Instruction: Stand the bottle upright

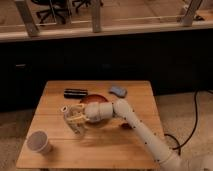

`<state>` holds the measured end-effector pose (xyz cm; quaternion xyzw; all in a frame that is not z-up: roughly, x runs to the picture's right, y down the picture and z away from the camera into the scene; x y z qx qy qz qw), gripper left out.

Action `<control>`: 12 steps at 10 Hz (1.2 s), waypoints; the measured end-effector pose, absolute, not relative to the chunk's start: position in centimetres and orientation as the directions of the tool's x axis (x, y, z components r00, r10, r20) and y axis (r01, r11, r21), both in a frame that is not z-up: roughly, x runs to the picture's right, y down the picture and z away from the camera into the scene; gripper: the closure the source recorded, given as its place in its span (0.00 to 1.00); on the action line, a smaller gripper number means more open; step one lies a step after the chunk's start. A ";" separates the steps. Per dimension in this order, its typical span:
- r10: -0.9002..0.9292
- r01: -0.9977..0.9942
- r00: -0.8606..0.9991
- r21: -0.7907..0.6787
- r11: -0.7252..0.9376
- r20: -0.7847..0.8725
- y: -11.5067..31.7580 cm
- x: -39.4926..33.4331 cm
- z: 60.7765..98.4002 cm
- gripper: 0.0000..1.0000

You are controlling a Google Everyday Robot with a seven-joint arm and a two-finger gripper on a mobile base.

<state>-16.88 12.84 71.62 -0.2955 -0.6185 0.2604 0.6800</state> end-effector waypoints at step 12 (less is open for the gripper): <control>0.684 0.146 0.070 -0.686 0.713 0.726 13.8 -17.3 70.8 1.00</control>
